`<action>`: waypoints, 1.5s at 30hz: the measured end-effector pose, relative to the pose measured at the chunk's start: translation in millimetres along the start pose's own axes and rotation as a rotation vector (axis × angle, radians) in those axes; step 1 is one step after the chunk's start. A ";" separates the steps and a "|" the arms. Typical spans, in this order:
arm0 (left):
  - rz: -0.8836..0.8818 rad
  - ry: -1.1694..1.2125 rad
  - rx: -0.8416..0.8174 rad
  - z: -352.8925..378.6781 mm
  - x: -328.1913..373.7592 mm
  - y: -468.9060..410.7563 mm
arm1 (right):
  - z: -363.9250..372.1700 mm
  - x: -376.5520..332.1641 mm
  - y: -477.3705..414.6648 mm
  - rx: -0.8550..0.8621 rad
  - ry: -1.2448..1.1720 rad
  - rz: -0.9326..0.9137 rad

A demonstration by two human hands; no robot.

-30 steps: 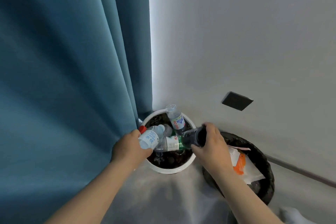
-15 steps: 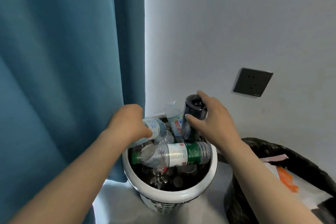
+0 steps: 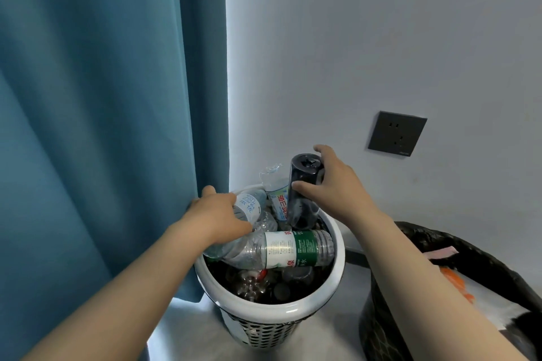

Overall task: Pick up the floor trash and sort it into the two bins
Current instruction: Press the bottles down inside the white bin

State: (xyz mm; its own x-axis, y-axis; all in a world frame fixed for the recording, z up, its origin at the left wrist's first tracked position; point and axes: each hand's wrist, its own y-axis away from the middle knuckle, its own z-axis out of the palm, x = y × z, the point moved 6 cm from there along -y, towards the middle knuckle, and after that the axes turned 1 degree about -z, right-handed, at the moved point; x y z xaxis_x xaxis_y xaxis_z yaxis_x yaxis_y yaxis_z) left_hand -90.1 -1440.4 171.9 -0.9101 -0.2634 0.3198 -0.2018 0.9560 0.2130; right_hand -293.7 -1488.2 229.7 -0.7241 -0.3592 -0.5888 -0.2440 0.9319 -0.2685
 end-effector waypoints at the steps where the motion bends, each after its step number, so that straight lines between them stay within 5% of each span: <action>1: -0.007 0.007 -0.009 2.2 -2.2 0.1 | 0.7 -0.5 0.4 0.014 -0.009 -0.008; 15: 0.109 0.012 0.211 -11.1 6.5 5.0 | 14.7 15.0 6.6 -0.049 -0.197 0.002; 21: 0.085 0.022 0.122 -5.0 -0.2 3.9 | -12.1 5.8 10.6 0.013 -0.327 -0.111; 28: 0.085 0.075 0.106 -2.9 -2.1 3.9 | 3.9 -20.7 57.1 -0.144 0.249 -0.478; 31: 0.088 0.081 0.107 -2.0 -5.0 0.8 | 11.3 -25.6 72.3 -0.184 0.266 -0.577; 36: 0.056 0.206 0.078 -1.5 -14.8 -5.8 | 14.9 -17.0 73.4 -0.220 0.002 -0.394; 45: 0.065 0.214 0.089 -2.0 -14.4 -2.2 | 56.0 19.6 84.5 -0.464 0.259 -0.312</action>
State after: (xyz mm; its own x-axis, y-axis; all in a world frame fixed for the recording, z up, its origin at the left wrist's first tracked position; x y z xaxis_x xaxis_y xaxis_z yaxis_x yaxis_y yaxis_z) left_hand -75.9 -1439.0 168.7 -0.8268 -0.2137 0.5204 -0.1852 0.9769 0.1070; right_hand -292.3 -1419.3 152.8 -0.6925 -0.6486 -0.3160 -0.6825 0.7308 -0.0043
